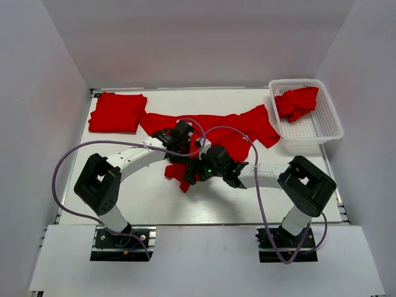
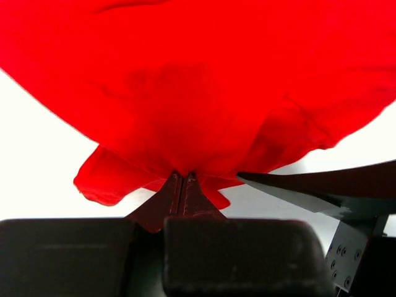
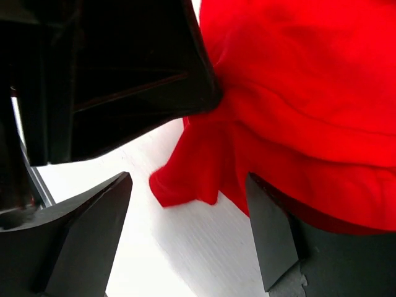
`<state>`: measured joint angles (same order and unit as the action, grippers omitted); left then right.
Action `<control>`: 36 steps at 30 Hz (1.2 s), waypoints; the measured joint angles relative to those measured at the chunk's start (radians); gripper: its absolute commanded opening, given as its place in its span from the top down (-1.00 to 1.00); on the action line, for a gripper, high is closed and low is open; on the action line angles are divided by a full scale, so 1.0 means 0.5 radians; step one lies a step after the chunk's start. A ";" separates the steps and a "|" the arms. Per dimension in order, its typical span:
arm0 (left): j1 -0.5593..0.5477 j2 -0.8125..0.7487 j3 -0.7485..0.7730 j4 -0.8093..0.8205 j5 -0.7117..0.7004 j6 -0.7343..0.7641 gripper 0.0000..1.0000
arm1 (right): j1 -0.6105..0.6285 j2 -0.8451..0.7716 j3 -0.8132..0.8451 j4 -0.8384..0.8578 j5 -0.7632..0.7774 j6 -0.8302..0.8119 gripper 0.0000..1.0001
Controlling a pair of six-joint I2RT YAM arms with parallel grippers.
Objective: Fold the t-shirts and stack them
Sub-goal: Flatten out the tshirt
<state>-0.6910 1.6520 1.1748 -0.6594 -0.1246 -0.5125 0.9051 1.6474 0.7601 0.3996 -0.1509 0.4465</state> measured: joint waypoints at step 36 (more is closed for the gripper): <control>0.092 -0.134 -0.178 0.236 -0.055 -0.159 1.00 | 0.287 0.187 0.156 0.266 0.703 0.334 0.19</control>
<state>-0.6449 1.5848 1.0859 -0.5415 -0.1520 -0.5919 1.0485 1.7409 0.8379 0.5323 0.2005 0.6136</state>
